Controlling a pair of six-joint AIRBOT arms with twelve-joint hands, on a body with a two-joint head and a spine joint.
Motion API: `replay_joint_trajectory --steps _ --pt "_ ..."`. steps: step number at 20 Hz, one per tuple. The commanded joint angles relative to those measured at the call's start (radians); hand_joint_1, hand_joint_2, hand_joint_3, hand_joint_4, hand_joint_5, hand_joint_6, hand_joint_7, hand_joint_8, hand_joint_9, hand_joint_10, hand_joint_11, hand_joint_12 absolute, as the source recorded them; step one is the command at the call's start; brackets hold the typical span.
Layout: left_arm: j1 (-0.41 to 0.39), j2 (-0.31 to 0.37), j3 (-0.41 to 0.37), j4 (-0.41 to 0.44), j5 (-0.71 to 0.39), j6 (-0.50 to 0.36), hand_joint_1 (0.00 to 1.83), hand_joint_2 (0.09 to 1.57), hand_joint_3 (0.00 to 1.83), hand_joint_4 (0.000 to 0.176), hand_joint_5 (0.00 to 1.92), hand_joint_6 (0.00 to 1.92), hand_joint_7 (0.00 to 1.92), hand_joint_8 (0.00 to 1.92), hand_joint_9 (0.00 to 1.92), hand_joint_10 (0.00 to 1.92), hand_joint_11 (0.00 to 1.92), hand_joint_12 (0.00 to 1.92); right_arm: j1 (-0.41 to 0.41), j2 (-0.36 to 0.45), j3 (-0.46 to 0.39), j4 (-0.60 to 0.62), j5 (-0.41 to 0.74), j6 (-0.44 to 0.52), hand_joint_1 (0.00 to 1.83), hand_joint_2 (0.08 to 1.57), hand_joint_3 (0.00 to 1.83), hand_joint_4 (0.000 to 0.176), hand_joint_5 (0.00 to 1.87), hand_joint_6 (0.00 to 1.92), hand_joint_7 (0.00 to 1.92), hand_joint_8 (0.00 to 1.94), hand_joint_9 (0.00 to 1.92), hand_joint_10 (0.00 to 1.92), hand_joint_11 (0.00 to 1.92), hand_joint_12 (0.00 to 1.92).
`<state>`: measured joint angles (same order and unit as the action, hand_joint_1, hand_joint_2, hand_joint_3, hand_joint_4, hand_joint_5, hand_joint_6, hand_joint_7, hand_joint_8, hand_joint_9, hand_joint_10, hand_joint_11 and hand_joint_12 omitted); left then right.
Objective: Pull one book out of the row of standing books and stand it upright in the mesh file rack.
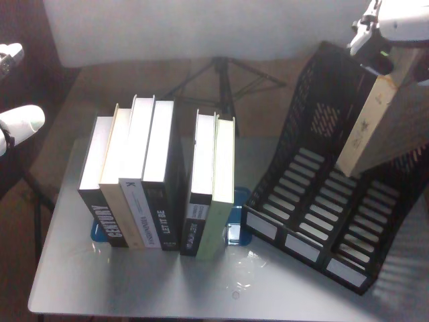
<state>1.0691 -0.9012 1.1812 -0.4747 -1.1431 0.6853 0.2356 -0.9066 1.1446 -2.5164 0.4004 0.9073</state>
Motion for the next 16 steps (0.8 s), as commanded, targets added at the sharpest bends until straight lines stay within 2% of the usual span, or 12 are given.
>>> replay_joint_trajectory --steps 1,3,4,5,6,7,8,11,13,14,15,16 --pt "0.002 0.002 0.002 -0.018 -0.129 -0.004 0.0 1.32 0.0 0.0 0.0 0.0 0.0 0.0 0.0 0.0 0.0 0.0 0.002 0.004 0.009 0.058 -0.099 -0.047 1.36 1.18 0.0 0.0 0.76 1.15 0.84 1.2 0.88 1.45 0.81 1.69" --pt "0.005 0.0 0.003 -0.021 -0.131 -0.006 0.0 1.33 0.0 0.003 0.0 0.0 0.0 0.0 0.0 0.0 0.0 0.0 -0.018 -0.018 0.012 0.078 -0.106 -0.078 1.24 1.2 0.01 0.0 0.77 1.09 0.88 1.46 1.1 1.64 1.05 1.86" --pt "0.005 -0.001 0.004 -0.022 -0.132 -0.006 0.0 1.34 0.0 0.008 0.0 0.0 0.0 0.0 0.0 0.0 0.0 0.0 -0.03 -0.031 0.015 0.078 -0.114 -0.087 1.34 1.19 0.01 0.0 0.74 1.07 0.84 1.34 0.93 1.59 0.95 1.85" --pt "0.007 -0.003 0.005 -0.023 -0.133 -0.007 0.0 1.34 0.0 0.002 0.0 0.0 0.0 0.0 0.0 0.0 0.0 0.0 -0.042 -0.044 0.021 0.079 -0.12 -0.091 1.36 1.19 0.01 0.0 0.72 1.12 0.83 1.31 0.89 1.57 0.91 1.86" --pt "0.008 -0.005 0.006 -0.024 -0.134 -0.009 0.0 1.33 0.0 0.006 0.0 0.0 0.0 0.0 0.0 0.0 0.0 0.0 -0.058 -0.058 0.029 0.11 -0.128 -0.117 1.25 1.21 0.02 0.0 0.72 1.19 0.88 1.4 1.01 1.58 1.0 1.84" --pt "0.01 -0.005 0.006 -0.024 -0.134 -0.01 0.0 1.32 0.0 0.006 0.0 0.0 0.0 0.0 0.0 0.0 0.0 0.0 -0.072 -0.068 0.035 0.131 -0.135 -0.129 1.34 1.19 0.02 0.0 0.72 1.12 0.83 1.34 0.92 1.54 0.99 1.81" --pt "0.013 -0.006 0.006 -0.026 -0.134 -0.011 0.0 1.31 0.0 0.02 0.0 0.0 0.0 0.0 0.0 0.0 0.0 0.0 -0.085 -0.077 0.04 0.185 -0.139 -0.177 1.35 1.21 0.01 0.0 0.68 1.23 0.78 1.35 0.83 1.54 0.84 1.81" --pt "0.021 -0.006 0.006 -0.032 -0.14 -0.014 0.0 1.33 0.0 0.013 0.0 0.0 0.0 0.0 0.0 0.0 0.0 0.0 -0.115 -0.111 0.063 0.336 -0.153 -0.305 1.32 1.29 0.01 0.0 0.61 1.27 0.63 1.6 0.65 1.8 0.75 1.91" --pt "0.023 -0.007 0.006 -0.033 -0.141 -0.016 0.0 1.31 0.0 0.013 0.0 0.0 0.0 0.0 0.0 0.0 0.0 0.0 -0.127 -0.136 0.083 0.366 -0.157 -0.328 1.33 1.28 0.0 0.0 0.65 1.19 0.69 1.53 0.65 1.77 0.68 1.92" --pt "0.023 -0.008 0.006 -0.033 -0.141 -0.017 0.0 1.31 0.0 0.01 0.0 0.0 0.0 0.0 0.0 0.0 0.0 0.0 -0.13 -0.147 0.093 0.367 -0.157 -0.329 1.24 1.25 0.0 0.0 0.72 1.13 0.79 1.57 0.85 1.76 0.81 1.92" --pt "0.024 -0.008 0.006 -0.033 -0.142 -0.018 0.0 1.31 0.0 0.022 0.0 0.0 0.0 0.0 0.0 0.0 0.0 0.0 -0.13 -0.156 0.098 0.367 -0.158 -0.333 1.15 1.22 0.0 0.0 0.79 1.23 1.01 1.73 1.1 1.89 1.09 1.92" --pt "0.024 -0.008 0.006 -0.033 -0.143 -0.018 0.0 1.33 0.0 0.008 0.0 0.0 0.0 0.0 0.0 0.0 0.0 0.0 -0.13 -0.163 0.102 0.367 -0.16 -0.337 1.13 1.21 0.0 0.0 0.81 1.26 1.31 1.9 1.41 1.91 1.45 1.92"
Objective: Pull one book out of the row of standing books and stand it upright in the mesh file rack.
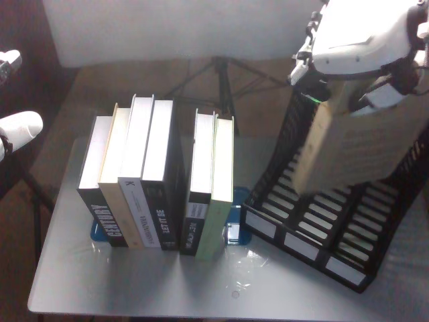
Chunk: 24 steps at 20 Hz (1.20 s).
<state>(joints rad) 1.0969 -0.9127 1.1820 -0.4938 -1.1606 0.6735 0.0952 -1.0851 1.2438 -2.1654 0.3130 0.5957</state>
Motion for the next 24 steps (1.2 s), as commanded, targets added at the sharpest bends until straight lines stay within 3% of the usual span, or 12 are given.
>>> replay_joint_trajectory --steps 1,3,4,5,6,9,10,13,14,20,23,24 --pt "-0.004 0.003 0.006 -0.014 -0.126 -0.007 0.0 1.33 0.0 0.01 0.0 0.0 0.0 0.0 0.0 0.0 0.0 0.0 0.011 0.006 0.008 0.016 -0.073 -0.027 1.12 1.22 0.0 0.0 0.78 1.29 1.21 1.93 1.34 1.92 1.38 1.92" --pt "-0.004 0.002 0.006 -0.015 -0.128 -0.007 0.0 1.34 0.0 0.0 0.0 0.0 0.0 0.0 0.0 0.0 0.0 0.0 0.014 -0.017 0.024 0.016 -0.078 -0.036 1.12 1.22 0.0 0.0 0.78 1.3 1.11 1.94 1.26 1.92 1.31 1.92" --pt "-0.004 0.001 0.007 -0.015 -0.127 -0.007 0.0 1.34 0.0 0.0 0.0 0.0 0.0 0.0 0.0 0.0 0.0 0.0 0.014 -0.026 0.031 0.016 -0.083 -0.039 1.19 1.23 0.02 0.0 0.74 1.34 0.83 1.55 1.16 1.92 1.19 1.92" --pt "-0.004 -0.001 0.007 -0.015 -0.127 -0.007 0.0 1.34 0.0 0.0 0.0 0.0 0.0 0.0 0.0 0.0 0.0 0.0 0.014 -0.041 0.044 0.016 -0.089 -0.041 1.19 1.23 0.02 0.0 0.74 1.34 0.83 1.55 1.16 1.92 1.19 1.92" --pt "-0.004 -0.002 0.007 -0.015 -0.128 -0.008 0.0 1.33 0.0 0.0 0.0 0.0 0.0 0.0 0.0 0.0 0.0 0.0 0.01 -0.054 0.056 0.016 -0.091 -0.041 1.13 1.2 0.0 0.0 0.82 1.25 1.13 1.89 1.28 1.92 1.33 1.92" --pt "-0.004 -0.002 0.008 -0.015 -0.128 -0.009 0.0 1.32 0.0 0.0 0.0 0.0 0.0 0.0 0.0 0.0 0.0 0.0 0.007 -0.068 0.069 0.016 -0.095 -0.042 1.14 1.18 0.0 0.0 0.85 1.2 1.18 1.89 1.33 1.92 1.38 1.92" --pt "-0.004 -0.003 0.008 -0.015 -0.128 -0.01 0.0 1.35 0.01 0.0 0.0 0.0 0.0 0.0 0.0 0.0 0.0 0.0 0.007 -0.074 0.072 0.016 -0.095 -0.042 1.21 1.2 0.01 0.0 0.77 1.12 0.93 1.58 1.18 1.77 1.19 1.89" --pt "-0.004 -0.004 0.008 -0.015 -0.131 -0.01 0.0 1.34 0.0 0.0 0.0 0.0 0.0 0.0 0.0 0.0 0.0 0.0 0.002 -0.089 0.085 0.016 -0.098 -0.056 1.35 1.21 0.0 0.0 0.69 1.16 0.84 1.3 0.77 1.55 0.7 1.76" --pt "-0.004 -0.005 0.009 -0.015 -0.131 -0.01 0.0 1.34 0.0 0.0 0.0 0.0 0.0 0.0 0.0 0.0 0.0 0.0 -0.002 -0.093 0.093 0.014 -0.098 -0.062 1.36 1.21 0.0 0.0 0.75 0.98 0.85 1.32 0.79 1.69 0.83 1.92" --pt "-0.004 -0.012 0.015 -0.016 -0.134 -0.016 0.0 1.33 0.0 0.015 0.0 0.0 0.0 0.0 0.0 0.0 0.0 0.0 -0.024 -0.115 0.13 -0.03 -0.085 -0.062 1.35 1.22 0.0 0.0 0.74 1.03 0.79 1.41 0.76 1.71 0.81 1.92" --pt "-0.003 -0.016 0.018 -0.016 -0.136 -0.018 0.0 1.33 0.0 0.006 0.0 0.0 0.0 0.0 0.0 0.0 0.0 0.0 -0.031 -0.128 0.143 -0.138 -0.07 0.008 1.24 1.22 0.0 0.0 0.74 1.13 0.87 1.46 1.06 1.58 0.95 1.83" --pt "-0.003 -0.017 0.019 -0.016 -0.137 -0.018 0.0 1.33 0.0 0.006 0.0 0.0 0.0 0.0 0.0 0.0 0.0 0.0 -0.031 -0.131 0.142 -0.212 -0.069 0.057 1.32 1.23 0.0 0.0 0.67 1.18 0.75 1.44 0.84 1.61 0.85 1.82"
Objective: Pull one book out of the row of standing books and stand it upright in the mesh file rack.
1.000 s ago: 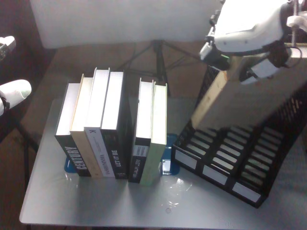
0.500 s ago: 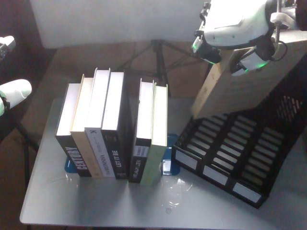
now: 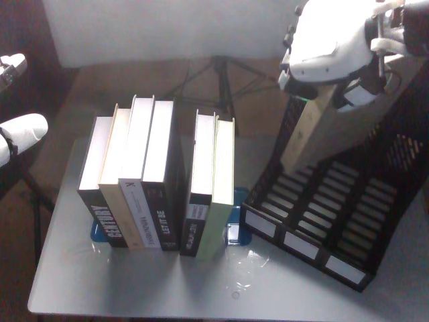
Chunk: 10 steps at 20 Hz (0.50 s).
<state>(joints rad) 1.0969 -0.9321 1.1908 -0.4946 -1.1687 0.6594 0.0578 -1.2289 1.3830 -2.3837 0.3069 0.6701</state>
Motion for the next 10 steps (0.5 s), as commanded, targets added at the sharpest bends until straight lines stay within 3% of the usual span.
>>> replay_joint_trajectory --steps 1,3,5,6,9,10 --pt "-0.003 0.001 0.011 -0.015 -0.129 -0.005 0.0 1.33 0.0 0.007 0.0 0.0 0.0 0.0 0.0 0.0 0.0 0.0 0.007 0.012 0.001 -0.055 -0.059 0.024 1.34 1.22 0.0 0.0 0.68 1.21 0.76 1.37 0.83 1.56 0.79 1.78" --pt "-0.003 -0.002 0.014 -0.015 -0.129 -0.007 0.0 1.32 0.0 0.013 0.0 0.0 0.0 0.0 0.0 0.0 0.0 0.0 0.007 0.013 0.003 -0.107 -0.049 0.057 1.36 1.19 0.0 0.0 0.74 1.2 0.82 1.22 0.88 1.44 0.77 1.67" --pt "-0.003 -0.005 0.017 -0.015 -0.129 -0.008 0.0 1.3 0.0 0.02 0.0 0.0 0.0 0.0 0.0 0.0 0.0 0.0 0.009 0.01 0.009 -0.127 -0.035 0.063 1.36 1.2 0.0 0.0 0.71 1.12 0.82 1.27 0.87 1.5 0.9 1.67" --pt "-0.003 -0.007 0.018 -0.015 -0.129 -0.009 0.0 1.29 0.0 0.032 0.0 0.0 0.0 0.0 0.0 0.0 0.0 0.0 0.009 0.009 0.009 -0.138 -0.031 0.065 1.36 1.19 0.0 0.0 0.71 1.14 0.84 1.23 0.88 1.47 0.89 1.66" --pt "-0.003 -0.01 0.021 -0.013 -0.131 -0.012 0.0 1.28 0.0 0.041 0.0 0.0 0.0 0.0 0.0 0.0 0.0 0.0 0.009 0.003 0.02 -0.162 -0.026 0.072 1.36 1.17 0.0 0.0 0.76 1.15 0.9 1.14 0.85 1.44 0.72 1.72" --pt "-0.003 -0.011 0.022 -0.013 -0.131 -0.012 0.0 1.28 0.0 0.036 0.0 0.0 0.0 0.0 0.0 0.0 0.0 0.0 0.009 0.001 0.026 -0.162 -0.027 0.075 1.36 1.17 0.0 0.0 0.77 1.15 0.92 1.12 0.85 1.42 0.69 1.72"
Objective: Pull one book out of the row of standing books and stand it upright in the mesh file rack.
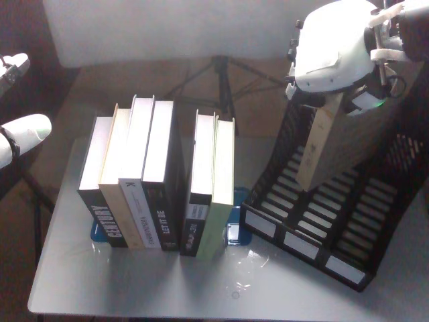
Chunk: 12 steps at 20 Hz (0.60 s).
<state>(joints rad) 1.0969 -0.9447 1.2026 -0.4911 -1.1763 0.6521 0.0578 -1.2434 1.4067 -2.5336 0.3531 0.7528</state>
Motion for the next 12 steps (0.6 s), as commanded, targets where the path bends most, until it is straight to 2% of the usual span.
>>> replay_joint_trajectory --steps 1,4,7,8,9,10,11,12 --pt "-0.003 0.0 0.011 -0.016 -0.123 -0.006 0.0 1.27 0.0 0.038 0.0 0.0 0.0 0.0 0.0 0.0 0.0 0.0 0.009 0.011 0.012 -0.012 -0.073 -0.004 1.37 1.16 0.0 0.0 0.76 1.18 0.92 1.09 0.89 1.37 0.73 1.68" --pt "-0.003 -0.004 0.014 -0.016 -0.125 -0.008 0.0 1.27 0.0 0.026 0.0 0.0 0.0 0.0 0.0 0.0 0.0 0.0 0.004 -0.003 0.033 -0.018 -0.073 0.002 1.38 1.14 0.0 0.0 0.8 1.13 0.96 0.99 0.96 1.29 0.78 1.58" --pt "-0.003 -0.007 0.018 -0.014 -0.128 -0.012 0.0 1.27 0.0 0.039 0.0 0.0 0.0 0.0 0.0 0.0 0.0 0.0 -0.006 -0.013 0.047 -0.018 -0.076 0.011 1.37 1.16 0.0 0.0 0.77 1.22 0.92 1.06 0.89 1.34 0.66 1.62" --pt "-0.003 -0.008 0.018 -0.014 -0.128 -0.012 0.0 1.27 0.0 0.04 0.0 0.0 0.0 0.0 0.0 0.0 0.0 0.0 -0.01 -0.016 0.048 -0.017 -0.078 0.011 1.36 1.18 0.0 0.0 0.72 1.26 0.89 1.15 0.83 1.4 0.62 1.67" --pt "-0.003 -0.008 0.018 -0.014 -0.128 -0.012 0.0 1.28 0.0 0.04 0.0 0.0 0.0 0.0 0.0 0.0 0.0 0.0 -0.014 -0.022 0.053 -0.017 -0.078 0.011 1.34 1.22 0.01 0.0 0.68 1.24 0.83 1.32 0.74 1.54 0.6 1.8" --pt "-0.003 -0.009 0.019 -0.014 -0.128 -0.013 0.0 1.28 0.0 0.04 0.0 0.0 0.0 0.0 0.0 0.0 0.0 0.0 -0.017 -0.028 0.057 -0.015 -0.078 0.011 1.22 1.23 0.01 0.0 0.73 1.21 0.81 1.48 0.73 1.65 0.64 1.9" --pt "-0.003 -0.009 0.019 -0.014 -0.129 -0.013 0.0 1.27 0.0 0.04 0.0 0.0 0.0 0.0 0.0 0.0 0.0 0.0 -0.02 -0.034 0.06 -0.015 -0.078 0.011 1.2 1.24 0.01 0.0 0.75 1.13 0.78 1.61 0.86 1.82 0.87 1.92" --pt "-0.003 -0.01 0.02 -0.014 -0.13 -0.013 0.0 1.28 0.0 0.039 0.0 0.0 0.0 0.0 0.0 0.0 0.0 0.0 -0.023 -0.041 0.064 -0.016 -0.078 0.011 1.2 1.24 0.0 0.0 0.77 1.09 0.77 1.63 0.9 1.9 0.95 1.92"
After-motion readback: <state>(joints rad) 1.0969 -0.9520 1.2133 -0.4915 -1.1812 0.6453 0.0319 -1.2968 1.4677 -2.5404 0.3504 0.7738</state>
